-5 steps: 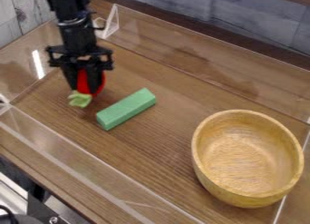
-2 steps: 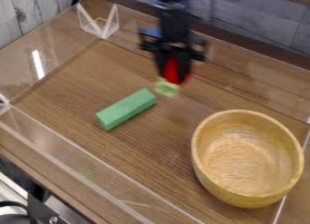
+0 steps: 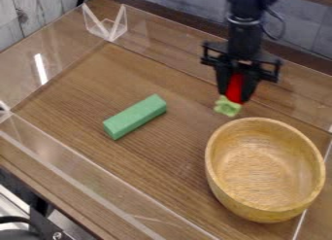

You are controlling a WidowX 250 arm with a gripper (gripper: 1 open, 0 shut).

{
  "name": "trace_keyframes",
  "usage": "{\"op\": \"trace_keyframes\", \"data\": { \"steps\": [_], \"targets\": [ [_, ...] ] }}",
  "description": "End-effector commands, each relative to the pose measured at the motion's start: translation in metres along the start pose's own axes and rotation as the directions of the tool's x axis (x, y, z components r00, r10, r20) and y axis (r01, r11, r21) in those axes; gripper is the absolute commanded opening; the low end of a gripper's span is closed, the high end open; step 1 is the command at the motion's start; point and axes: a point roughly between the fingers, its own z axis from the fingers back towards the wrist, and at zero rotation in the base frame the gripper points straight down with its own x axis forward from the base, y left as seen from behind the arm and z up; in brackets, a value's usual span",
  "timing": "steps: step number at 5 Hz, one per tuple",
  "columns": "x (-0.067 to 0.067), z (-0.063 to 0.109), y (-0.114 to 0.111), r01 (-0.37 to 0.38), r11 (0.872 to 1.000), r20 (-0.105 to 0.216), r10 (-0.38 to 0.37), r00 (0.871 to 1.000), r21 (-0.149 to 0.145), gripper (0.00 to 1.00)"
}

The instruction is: Move the red fruit to the right

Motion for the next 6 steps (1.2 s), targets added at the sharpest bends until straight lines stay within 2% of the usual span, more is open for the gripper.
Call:
{"op": "trace_keyframes", "data": {
  "steps": [1,2,4,5,6],
  "targets": [
    [0.018,0.009,0.0,-0.002,1.0,0.067,0.001,0.998,0.006,0.0],
    [0.023,-0.001,0.002,-0.006,1.0,0.072,0.005,0.997,0.016,0.0],
    [0.026,-0.002,0.025,0.018,0.999,0.076,-0.02,0.997,0.03,0.0],
    [0.022,-0.004,0.03,0.002,0.999,0.082,-0.004,0.997,0.035,0.0],
    [0.016,-0.005,0.033,-0.011,0.999,0.086,0.008,0.996,0.036,1.0]
  ]
}}
